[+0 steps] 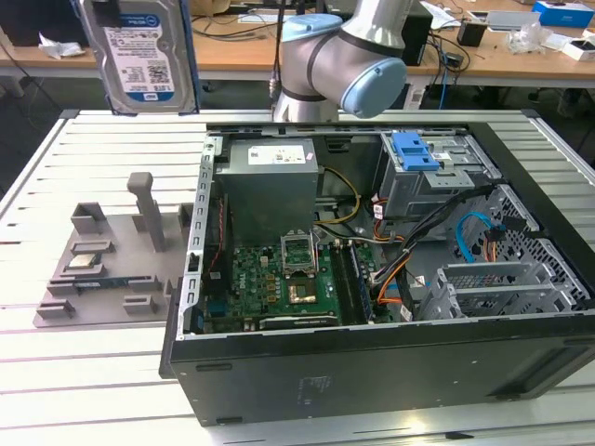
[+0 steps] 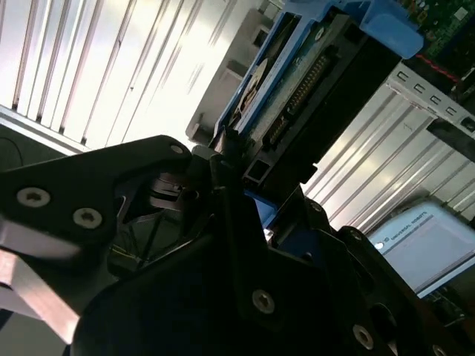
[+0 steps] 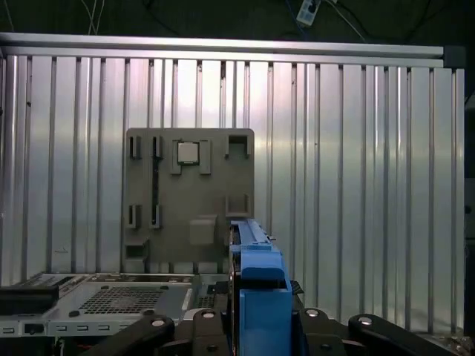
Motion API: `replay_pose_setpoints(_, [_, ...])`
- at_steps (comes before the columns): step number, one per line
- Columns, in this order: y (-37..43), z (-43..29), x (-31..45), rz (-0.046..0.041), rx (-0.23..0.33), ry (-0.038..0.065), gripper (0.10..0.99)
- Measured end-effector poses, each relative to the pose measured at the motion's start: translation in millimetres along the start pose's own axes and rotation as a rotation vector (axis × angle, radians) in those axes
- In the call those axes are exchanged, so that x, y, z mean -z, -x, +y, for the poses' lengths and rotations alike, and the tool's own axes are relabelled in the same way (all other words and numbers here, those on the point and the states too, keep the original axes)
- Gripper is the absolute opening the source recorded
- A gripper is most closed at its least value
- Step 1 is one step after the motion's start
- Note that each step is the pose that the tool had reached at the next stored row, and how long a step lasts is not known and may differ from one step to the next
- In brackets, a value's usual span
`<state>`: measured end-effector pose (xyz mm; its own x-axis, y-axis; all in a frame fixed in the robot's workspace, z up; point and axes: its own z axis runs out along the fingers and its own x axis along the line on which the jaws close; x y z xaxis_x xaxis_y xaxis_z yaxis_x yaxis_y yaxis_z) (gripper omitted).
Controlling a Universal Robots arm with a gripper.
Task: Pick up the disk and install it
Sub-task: 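Pick up the disk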
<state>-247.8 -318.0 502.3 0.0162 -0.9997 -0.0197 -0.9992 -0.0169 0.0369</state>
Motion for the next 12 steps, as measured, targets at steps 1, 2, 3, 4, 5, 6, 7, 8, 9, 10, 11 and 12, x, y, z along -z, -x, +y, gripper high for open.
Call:
replay_pose_setpoints(1, [0.2, -10.3, 0.3, -0.0001, 0.0, 0.0, 0.369])
replay_pose_setpoints(2, [0.3, -20.8, 0.7, -0.0001, 0.0, 0.0, 0.369])
replay_pose_setpoints(3, [0.3, -29.9, 1.1, 0.0, 0.0, 0.0, 0.369])
replay_pose_setpoints(4, [0.3, -35.8, 1.3, 0.0, 0.0, 0.0, 0.369])
replay_pose_setpoints(5, [0.3, -40.6, 1.4, -0.0001, 0.0, 0.0, 0.369])
replay_pose_setpoints(6, [0.3, -47.6, 1.7, -0.0001, 0.0, 0.0, 0.369])
replay_pose_setpoints(7, [0.3, -54.6, 2.0, -0.0001, 0.0, 0.001, 0.369])
replay_pose_setpoints(8, [0.3, -63.9, 2.3, 0.0, 0.0, 0.001, 0.369])
replay_pose_setpoints(9, [0.3, -71.2, 2.6, -0.0001, 0.0, 0.002, 0.369])
replay_pose_setpoints(10, [0.2, -77.1, 2.7, -0.0002, 0.0, 0.002, 0.369])
replay_pose_setpoints(11, [0.2, -82.2, 2.9, -0.0002, 0.0, 0.003, 0.369])
replay_pose_setpoints(12, [0.2, -89.3, 3.2, -0.0001, 0.0, 0.004, 0.369])
